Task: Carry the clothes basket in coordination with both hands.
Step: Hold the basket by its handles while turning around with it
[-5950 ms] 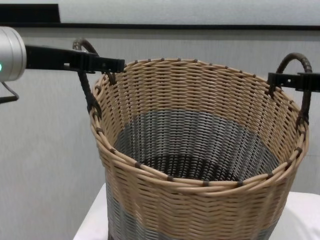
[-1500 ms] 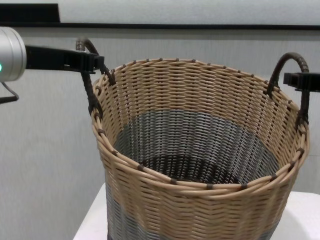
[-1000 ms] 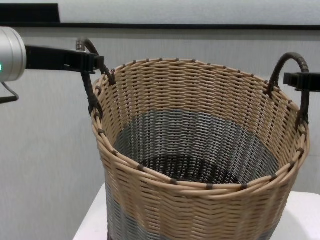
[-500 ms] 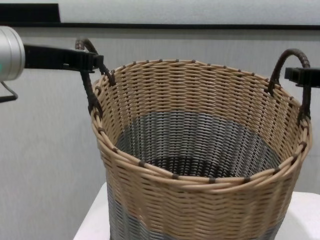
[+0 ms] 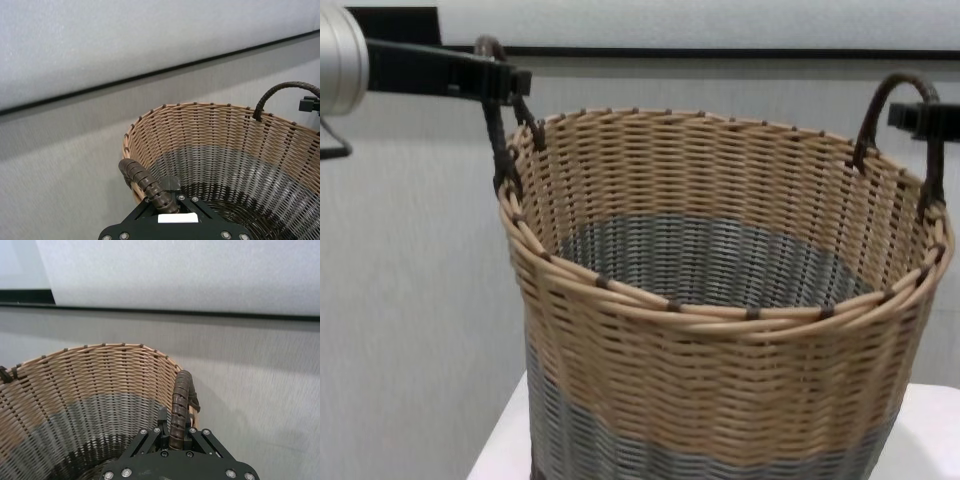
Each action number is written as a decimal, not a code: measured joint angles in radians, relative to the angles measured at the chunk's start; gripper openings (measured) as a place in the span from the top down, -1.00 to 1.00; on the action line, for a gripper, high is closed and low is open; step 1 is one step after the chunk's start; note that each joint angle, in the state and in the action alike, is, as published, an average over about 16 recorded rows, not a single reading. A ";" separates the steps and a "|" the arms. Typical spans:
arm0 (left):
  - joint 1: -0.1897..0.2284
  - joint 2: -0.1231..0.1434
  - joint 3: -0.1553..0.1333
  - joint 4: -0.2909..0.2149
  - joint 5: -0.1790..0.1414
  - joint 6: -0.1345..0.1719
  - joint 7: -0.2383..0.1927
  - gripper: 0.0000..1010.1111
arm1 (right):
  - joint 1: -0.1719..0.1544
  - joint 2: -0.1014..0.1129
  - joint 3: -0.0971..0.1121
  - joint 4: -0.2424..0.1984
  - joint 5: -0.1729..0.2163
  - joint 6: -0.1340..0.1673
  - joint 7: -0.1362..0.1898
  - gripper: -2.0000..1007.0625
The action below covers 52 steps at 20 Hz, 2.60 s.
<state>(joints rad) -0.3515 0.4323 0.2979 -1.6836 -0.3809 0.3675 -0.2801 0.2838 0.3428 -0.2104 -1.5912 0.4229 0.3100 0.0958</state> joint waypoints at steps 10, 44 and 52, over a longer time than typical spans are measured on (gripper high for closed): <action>-0.014 0.010 0.002 -0.047 0.015 0.021 -0.011 1.00 | 0.000 -0.019 0.026 -0.034 -0.004 0.014 0.019 0.71; -0.018 0.011 -0.001 -0.059 0.016 0.027 -0.013 1.00 | -0.003 -0.030 0.039 -0.039 -0.010 0.023 0.033 0.71; -0.018 0.011 -0.001 -0.059 0.017 0.027 -0.013 1.00 | -0.002 -0.030 0.038 -0.039 -0.010 0.023 0.033 0.71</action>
<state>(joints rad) -0.3693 0.4432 0.2968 -1.7427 -0.3638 0.3947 -0.2927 0.2817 0.3132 -0.1725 -1.6300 0.4127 0.3326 0.1290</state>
